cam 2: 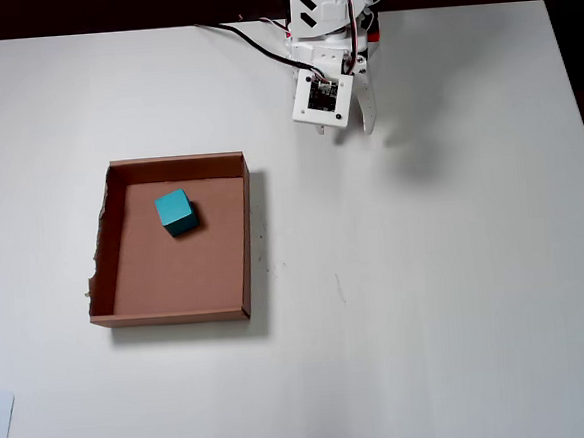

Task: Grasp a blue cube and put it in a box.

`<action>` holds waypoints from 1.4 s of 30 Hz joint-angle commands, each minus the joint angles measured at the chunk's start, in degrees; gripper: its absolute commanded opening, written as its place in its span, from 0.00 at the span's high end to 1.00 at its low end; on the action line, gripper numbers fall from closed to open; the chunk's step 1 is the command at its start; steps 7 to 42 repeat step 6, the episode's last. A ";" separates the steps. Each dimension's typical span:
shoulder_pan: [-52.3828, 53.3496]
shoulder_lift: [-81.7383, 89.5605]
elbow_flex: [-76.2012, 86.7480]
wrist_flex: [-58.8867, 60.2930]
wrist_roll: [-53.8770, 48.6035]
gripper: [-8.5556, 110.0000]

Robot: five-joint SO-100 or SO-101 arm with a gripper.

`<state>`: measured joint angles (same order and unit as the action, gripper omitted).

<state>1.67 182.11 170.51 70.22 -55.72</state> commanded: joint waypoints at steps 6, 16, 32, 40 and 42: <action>-0.18 0.35 -0.26 0.26 0.35 0.72; -0.18 0.35 -0.26 0.26 0.35 0.72; -0.18 0.35 -0.26 0.26 0.35 0.72; -0.18 0.35 -0.26 0.26 0.35 0.72; -0.18 0.35 -0.26 0.26 0.35 0.72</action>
